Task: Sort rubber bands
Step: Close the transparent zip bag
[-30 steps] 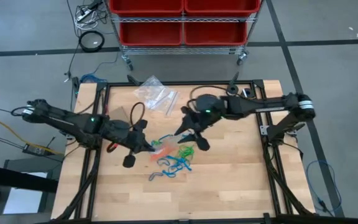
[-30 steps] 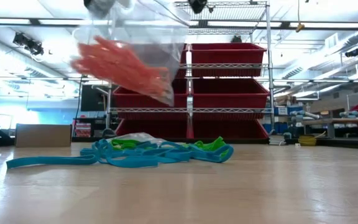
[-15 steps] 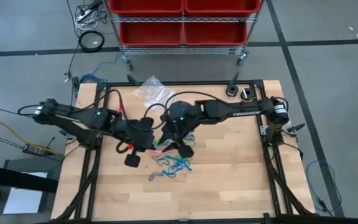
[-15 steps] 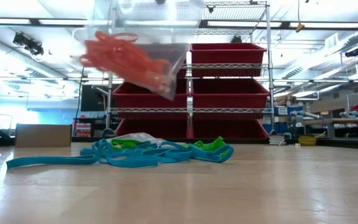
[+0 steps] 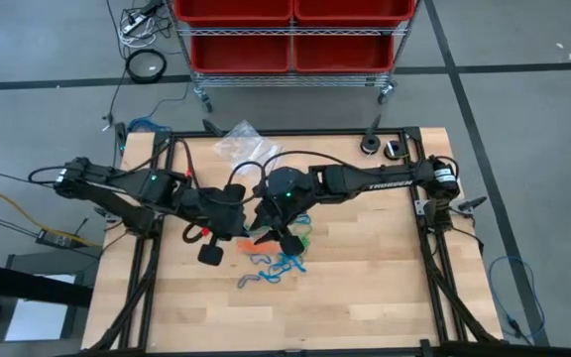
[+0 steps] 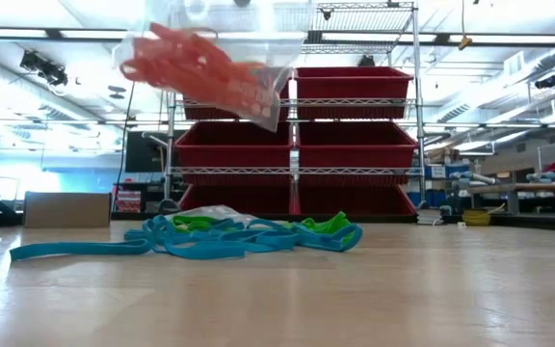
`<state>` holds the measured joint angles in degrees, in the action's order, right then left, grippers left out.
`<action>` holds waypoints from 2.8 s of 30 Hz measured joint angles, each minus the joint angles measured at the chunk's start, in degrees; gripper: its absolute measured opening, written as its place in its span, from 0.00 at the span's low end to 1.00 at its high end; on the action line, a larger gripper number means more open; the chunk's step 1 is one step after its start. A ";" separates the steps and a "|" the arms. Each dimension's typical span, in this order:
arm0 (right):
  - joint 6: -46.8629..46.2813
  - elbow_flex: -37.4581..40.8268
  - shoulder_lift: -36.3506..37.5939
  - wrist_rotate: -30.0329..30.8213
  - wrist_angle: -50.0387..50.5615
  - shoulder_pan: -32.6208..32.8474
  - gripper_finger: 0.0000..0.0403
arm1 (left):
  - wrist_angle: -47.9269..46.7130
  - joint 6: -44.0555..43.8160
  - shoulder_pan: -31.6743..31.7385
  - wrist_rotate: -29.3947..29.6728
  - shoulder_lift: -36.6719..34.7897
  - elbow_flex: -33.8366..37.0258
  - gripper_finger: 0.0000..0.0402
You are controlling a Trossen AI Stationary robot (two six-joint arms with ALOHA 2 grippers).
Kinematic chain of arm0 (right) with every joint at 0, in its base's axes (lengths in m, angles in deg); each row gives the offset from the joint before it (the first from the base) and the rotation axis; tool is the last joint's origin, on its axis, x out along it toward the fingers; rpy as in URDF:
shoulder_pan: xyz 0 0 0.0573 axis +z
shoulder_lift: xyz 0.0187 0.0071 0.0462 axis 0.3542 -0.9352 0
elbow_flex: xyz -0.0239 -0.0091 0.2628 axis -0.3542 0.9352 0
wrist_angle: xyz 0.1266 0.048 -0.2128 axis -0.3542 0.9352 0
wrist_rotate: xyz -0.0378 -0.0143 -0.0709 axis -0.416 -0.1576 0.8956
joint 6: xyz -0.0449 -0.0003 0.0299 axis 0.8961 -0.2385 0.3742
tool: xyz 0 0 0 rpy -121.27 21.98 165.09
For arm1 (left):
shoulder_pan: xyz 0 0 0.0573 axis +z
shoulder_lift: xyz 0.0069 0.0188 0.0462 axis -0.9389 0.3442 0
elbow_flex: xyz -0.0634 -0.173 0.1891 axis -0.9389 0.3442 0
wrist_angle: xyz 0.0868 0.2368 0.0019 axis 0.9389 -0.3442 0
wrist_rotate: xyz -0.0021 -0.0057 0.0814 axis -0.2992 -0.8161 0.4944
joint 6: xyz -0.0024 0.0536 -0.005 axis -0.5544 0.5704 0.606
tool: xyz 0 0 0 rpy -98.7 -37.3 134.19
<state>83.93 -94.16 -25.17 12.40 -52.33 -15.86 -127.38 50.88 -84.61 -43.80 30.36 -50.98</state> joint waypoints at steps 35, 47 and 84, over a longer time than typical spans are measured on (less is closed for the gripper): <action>3.34 0.18 0.02 -3.61 8.04 0.71 0.01 | -3.07 1.76 -1.80 1.14 2.91 -3.27 0.00; 1.58 0.16 0.02 -6.52 3.57 0.70 0.16 | -3.09 0.71 -3.27 0.85 3.18 -3.25 0.00; 3.63 0.03 0.04 -2.36 1.79 1.92 0.09 | -0.18 0.08 -4.39 -1.77 3.18 -3.21 0.00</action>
<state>87.56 -94.13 -25.12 10.04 -50.54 -13.94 -127.56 50.96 -89.00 -45.57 33.53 -54.19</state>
